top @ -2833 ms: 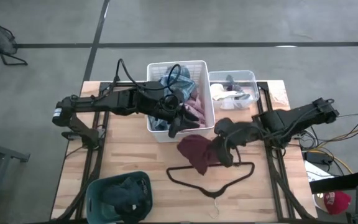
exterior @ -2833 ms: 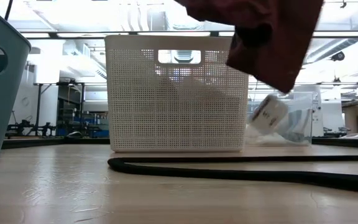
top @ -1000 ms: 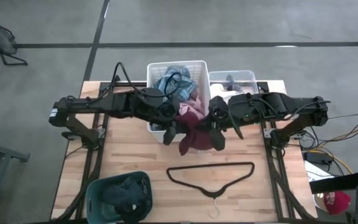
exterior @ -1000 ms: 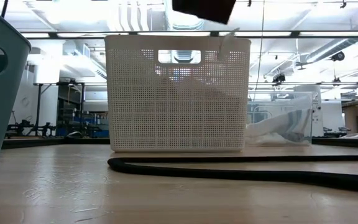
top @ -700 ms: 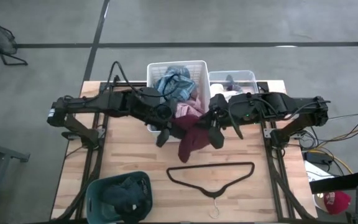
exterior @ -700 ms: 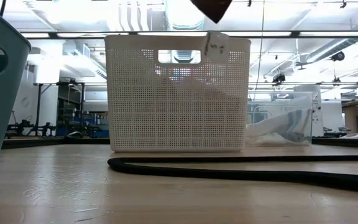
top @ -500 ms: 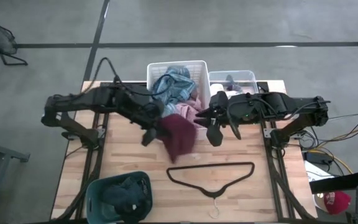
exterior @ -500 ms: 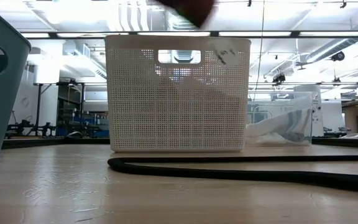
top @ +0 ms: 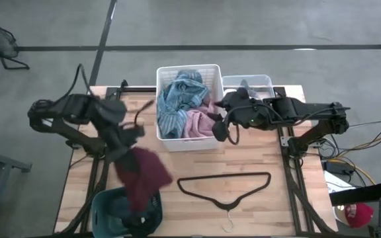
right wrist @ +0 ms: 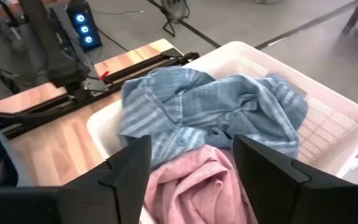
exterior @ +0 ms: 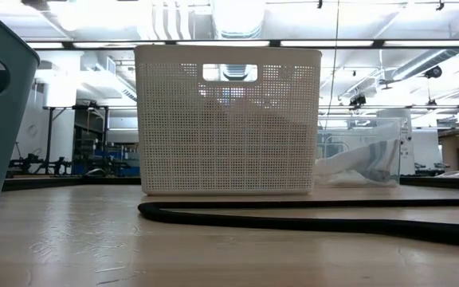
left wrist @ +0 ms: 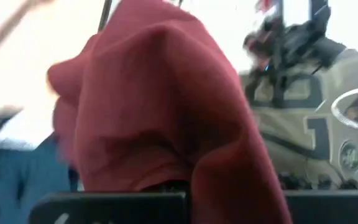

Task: Pick & Place Cloths
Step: Put the red shirt into the green bin, then return to Home Position

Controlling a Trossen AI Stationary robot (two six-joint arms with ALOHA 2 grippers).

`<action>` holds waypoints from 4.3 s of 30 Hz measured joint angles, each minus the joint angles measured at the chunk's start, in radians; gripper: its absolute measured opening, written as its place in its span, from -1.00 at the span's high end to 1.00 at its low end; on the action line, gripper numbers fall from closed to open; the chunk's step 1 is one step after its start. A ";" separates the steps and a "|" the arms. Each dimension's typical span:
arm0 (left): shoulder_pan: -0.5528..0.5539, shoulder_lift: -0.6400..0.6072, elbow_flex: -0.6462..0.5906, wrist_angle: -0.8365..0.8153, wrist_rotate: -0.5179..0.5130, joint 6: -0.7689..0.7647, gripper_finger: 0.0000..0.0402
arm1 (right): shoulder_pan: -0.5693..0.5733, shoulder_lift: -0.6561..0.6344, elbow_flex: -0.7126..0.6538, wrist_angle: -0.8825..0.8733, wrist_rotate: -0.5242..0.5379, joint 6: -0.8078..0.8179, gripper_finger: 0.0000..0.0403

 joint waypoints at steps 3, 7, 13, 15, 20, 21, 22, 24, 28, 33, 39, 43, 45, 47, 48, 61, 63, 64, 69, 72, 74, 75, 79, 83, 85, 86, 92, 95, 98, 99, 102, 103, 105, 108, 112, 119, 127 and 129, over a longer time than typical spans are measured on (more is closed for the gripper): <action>-0.086 0.002 -0.021 -0.095 -0.007 -0.065 0.92 | -0.009 0.000 -0.002 0.001 0.000 0.005 -0.15; -0.197 0.022 -0.089 -0.158 -0.024 -0.140 0.92 | -0.010 0.000 -0.002 0.004 0.000 0.004 -0.20; -0.314 0.065 -0.291 -0.043 0.022 -0.186 0.91 | -0.010 0.000 -0.002 0.010 0.003 -0.009 -0.25; -0.326 0.080 -0.376 0.040 0.021 -0.213 0.91 | -0.010 0.000 -0.002 0.018 0.003 -0.011 -0.26; -0.355 0.122 -0.566 0.218 -0.001 -0.190 0.91 | -0.010 0.000 -0.002 0.029 0.003 -0.011 -0.24; -0.359 0.131 -0.598 0.235 -0.001 -0.188 0.91 | -0.012 0.000 -0.002 0.029 0.003 -0.011 -0.23; -0.362 0.139 -0.630 0.250 0.000 -0.188 0.91 | -0.012 0.000 -0.002 0.029 0.003 -0.011 -0.21; -0.371 0.151 -0.687 0.285 -0.002 -0.167 0.91 | -0.013 0.000 -0.002 0.029 0.003 -0.007 -0.17; -0.374 0.174 -0.796 0.311 -0.003 -0.163 0.86 | -0.014 0.000 -0.002 0.029 0.003 -0.007 -0.11; -0.372 0.154 -0.841 0.343 -0.003 -0.162 0.60 | -0.014 0.000 -0.002 0.030 0.002 -0.010 -0.07; -0.372 0.100 -0.779 0.370 -0.004 -0.179 0.11 | -0.014 0.000 -0.002 0.030 0.002 -0.011 -0.12; -0.372 0.056 -0.693 0.372 -0.004 -0.193 -0.16 | -0.014 0.000 -0.002 0.031 0.002 -0.011 -0.18; -0.372 0.041 -0.655 0.370 -0.012 -0.229 -0.24 | -0.014 0.000 -0.002 0.031 0.002 -0.012 -0.21; -0.372 0.034 -0.626 0.368 -0.003 -0.254 -0.28 | -0.016 0.000 -0.003 0.032 0.003 -0.015 -0.24; -0.372 0.031 -0.610 0.364 0.004 -0.256 -0.29 | -0.018 0.000 -0.002 0.034 0.002 -0.015 -0.25; -0.231 -0.027 -0.490 0.363 -0.379 -0.081 -0.28 | -0.041 0.001 -0.003 0.060 -0.002 -0.015 -0.26; -0.200 -0.024 -0.490 0.366 -0.404 -0.088 -0.28 | -0.044 0.001 -0.003 0.061 -0.022 -0.011 -0.19; -0.197 -0.023 -0.494 0.368 -0.398 -0.105 -0.28 | -0.046 0.001 -0.003 0.061 -0.028 -0.008 -0.15; -0.307 -0.001 -0.560 0.365 -0.040 -0.212 -0.20 | -0.046 0.000 -0.003 0.060 -0.035 -0.011 0.03; -0.367 0.012 -0.624 0.363 0.104 -0.284 -0.02 | -0.047 0.000 -0.003 0.060 -0.035 -0.011 0.13; -0.372 0.014 -0.666 0.368 0.130 -0.327 0.08 | -0.047 0.001 -0.004 0.060 -0.035 -0.011 0.19; -0.371 0.015 -0.681 0.366 0.137 -0.353 0.11 | -0.047 0.003 -0.004 0.060 -0.035 -0.011 0.21; -0.370 0.009 -0.691 0.376 0.153 -0.395 0.13 | -0.047 0.013 -0.004 0.060 -0.034 -0.020 0.32; -0.378 0.007 -0.692 0.313 0.270 -0.419 0.12 | -0.047 0.030 -0.005 0.061 -0.034 -0.057 0.42; -0.379 -0.008 -0.692 0.280 0.304 -0.397 0.13 | -0.047 0.038 -0.005 0.063 -0.034 -0.064 0.46; -0.380 -0.018 -0.692 0.278 0.297 -0.375 0.13 | -0.047 0.047 -0.005 0.068 -0.034 -0.064 0.49; -0.335 -0.095 -0.688 0.281 0.136 -0.311 0.19 | -0.047 0.073 -0.005 0.066 -0.077 -0.076 0.65; -0.289 -0.134 -0.687 0.284 -0.053 -0.239 0.26 | -0.047 0.062 -0.005 0.073 -0.076 -0.131 0.77; -0.236 -0.168 -0.691 0.319 -0.283 -0.127 0.39 | -0.047 0.021 -0.005 0.093 -0.038 -0.220 0.93; -0.215 -0.178 -0.691 0.352 -0.364 -0.090 0.44 | -0.048 0.002 -0.005 0.102 -0.033 -0.256 0.94; -0.152 -0.201 -0.693 0.508 -0.559 0.022 0.68 | -0.060 -0.037 -0.004 0.109 -0.085 -0.321 0.96; -0.130 -0.208 -0.693 0.571 -0.598 0.067 0.77 | -0.070 -0.043 -0.005 0.108 -0.129 -0.318 0.96; -0.087 -0.222 -0.693 0.692 -0.646 0.147 0.93 | -0.088 -0.048 -0.010 0.104 -0.224 -0.292 0.96; -0.032 -0.246 -0.693 0.806 -0.657 0.309 0.95 | -0.104 -0.064 -0.012 0.082 -0.294 -0.312 0.96; 0.012 -0.316 -0.687 0.758 -0.651 0.632 0.95 | -0.104 -0.133 -0.012 0.064 -0.240 -0.307 0.96; 0.013 -0.442 -0.697 0.749 -0.898 0.724 0.94 | -0.103 -0.268 -0.084 0.075 -0.345 -0.306 0.96; 0.012 -0.586 -0.697 0.589 -0.926 0.809 0.93 | -0.104 -0.443 -0.176 0.060 -0.237 -0.302 0.96; 0.010 -0.609 -0.697 0.499 -0.974 0.882 0.93 | -0.104 -0.476 -0.176 0.061 -0.233 -0.287 0.96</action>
